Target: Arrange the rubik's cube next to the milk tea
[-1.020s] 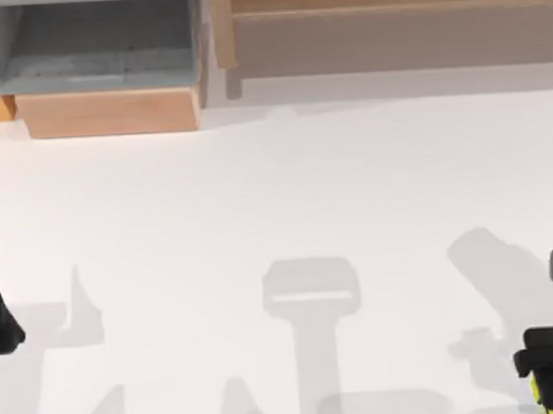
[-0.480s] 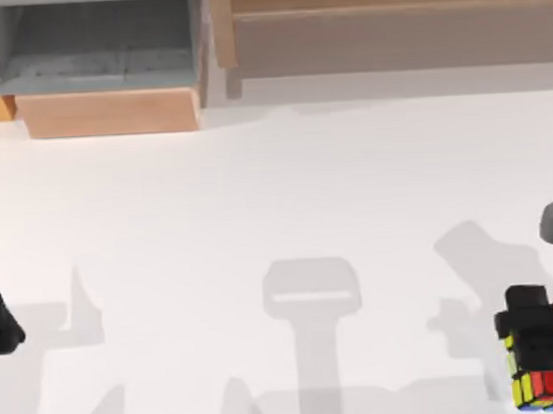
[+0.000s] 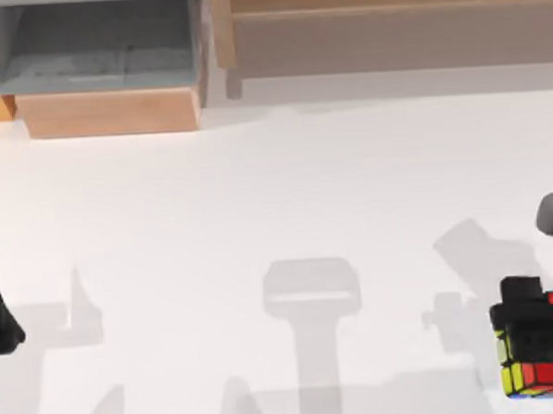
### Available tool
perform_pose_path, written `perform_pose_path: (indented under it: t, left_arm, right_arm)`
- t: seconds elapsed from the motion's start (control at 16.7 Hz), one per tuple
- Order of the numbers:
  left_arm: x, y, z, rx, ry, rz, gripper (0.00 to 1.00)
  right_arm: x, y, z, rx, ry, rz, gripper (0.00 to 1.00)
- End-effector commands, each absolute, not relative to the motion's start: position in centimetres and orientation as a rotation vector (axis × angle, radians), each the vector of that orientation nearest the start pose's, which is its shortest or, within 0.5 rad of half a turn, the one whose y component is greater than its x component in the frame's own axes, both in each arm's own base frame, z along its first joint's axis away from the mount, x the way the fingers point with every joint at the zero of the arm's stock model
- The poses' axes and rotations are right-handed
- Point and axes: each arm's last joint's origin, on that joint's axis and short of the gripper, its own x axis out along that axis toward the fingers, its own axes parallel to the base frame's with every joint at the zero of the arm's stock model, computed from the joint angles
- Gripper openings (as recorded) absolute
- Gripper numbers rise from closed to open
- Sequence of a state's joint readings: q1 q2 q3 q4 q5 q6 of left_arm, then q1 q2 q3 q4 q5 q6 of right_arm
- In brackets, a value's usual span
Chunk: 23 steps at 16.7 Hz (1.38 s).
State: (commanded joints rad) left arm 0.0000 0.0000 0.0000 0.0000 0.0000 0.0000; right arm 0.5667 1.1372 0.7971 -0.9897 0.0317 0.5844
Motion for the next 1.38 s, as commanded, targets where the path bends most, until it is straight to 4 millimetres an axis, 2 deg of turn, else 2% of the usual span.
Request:
perform_pose_path:
  t: [0.48, 0.78, 1.38]
  left_arm:
    - [10.6, -0.1, 16.0, 0.0, 0.0, 0.0, 1.0]
    - [10.6, -0.1, 16.0, 0.0, 0.0, 0.0, 1.0]
    - [10.6, -0.1, 16.0, 0.0, 0.0, 0.0, 1.0]
  right_arm:
    - [15.5, 8.9, 17.7, 0.013, 1.556, 0.009, 0.0]
    - [15.4, 8.8, 17.4, 0.008, 1.568, 0.003, 0.0]
    - [15.4, 8.8, 17.4, 0.008, 1.568, 0.003, 0.75]
